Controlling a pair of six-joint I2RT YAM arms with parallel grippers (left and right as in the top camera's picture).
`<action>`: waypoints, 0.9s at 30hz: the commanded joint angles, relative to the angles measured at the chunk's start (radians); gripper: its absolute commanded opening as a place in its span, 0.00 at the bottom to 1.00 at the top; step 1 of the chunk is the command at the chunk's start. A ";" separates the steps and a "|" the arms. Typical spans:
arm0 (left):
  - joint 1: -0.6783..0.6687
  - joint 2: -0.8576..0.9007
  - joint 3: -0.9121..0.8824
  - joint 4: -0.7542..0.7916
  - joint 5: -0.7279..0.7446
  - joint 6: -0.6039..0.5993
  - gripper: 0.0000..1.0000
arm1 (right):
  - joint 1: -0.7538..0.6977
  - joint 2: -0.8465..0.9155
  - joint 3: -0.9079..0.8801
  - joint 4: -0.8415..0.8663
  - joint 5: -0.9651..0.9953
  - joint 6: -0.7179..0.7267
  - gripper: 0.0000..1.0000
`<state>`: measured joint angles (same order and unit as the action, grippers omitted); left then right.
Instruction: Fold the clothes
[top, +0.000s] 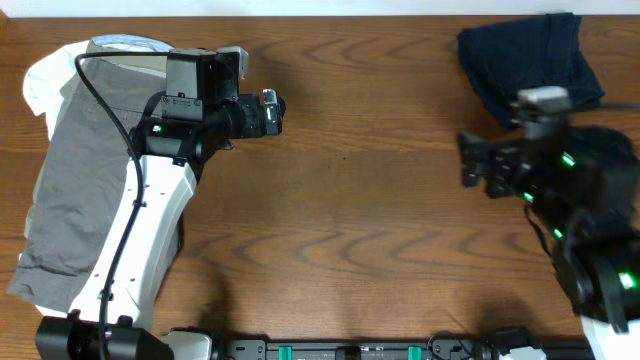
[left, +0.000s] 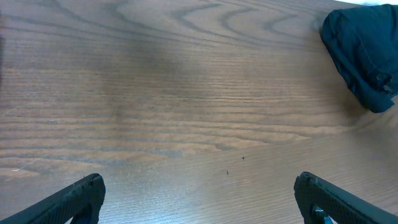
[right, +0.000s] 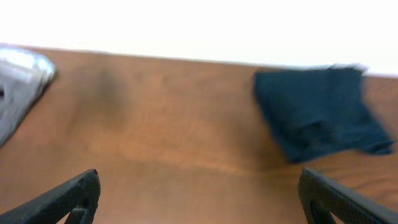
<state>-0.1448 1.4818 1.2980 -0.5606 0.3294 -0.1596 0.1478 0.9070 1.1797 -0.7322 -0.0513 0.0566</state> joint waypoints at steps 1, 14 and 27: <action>0.004 0.007 -0.008 0.000 -0.009 0.006 0.98 | -0.055 -0.085 -0.067 0.051 0.018 -0.040 0.99; 0.004 0.007 -0.008 0.000 -0.009 0.006 0.98 | -0.139 -0.392 -0.619 0.626 -0.017 -0.001 0.99; 0.004 0.007 -0.008 0.000 -0.009 0.006 0.98 | -0.169 -0.709 -1.049 0.802 -0.016 -0.002 0.99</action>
<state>-0.1448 1.4818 1.2980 -0.5606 0.3290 -0.1596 -0.0093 0.2459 0.1749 0.0601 -0.0601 0.0444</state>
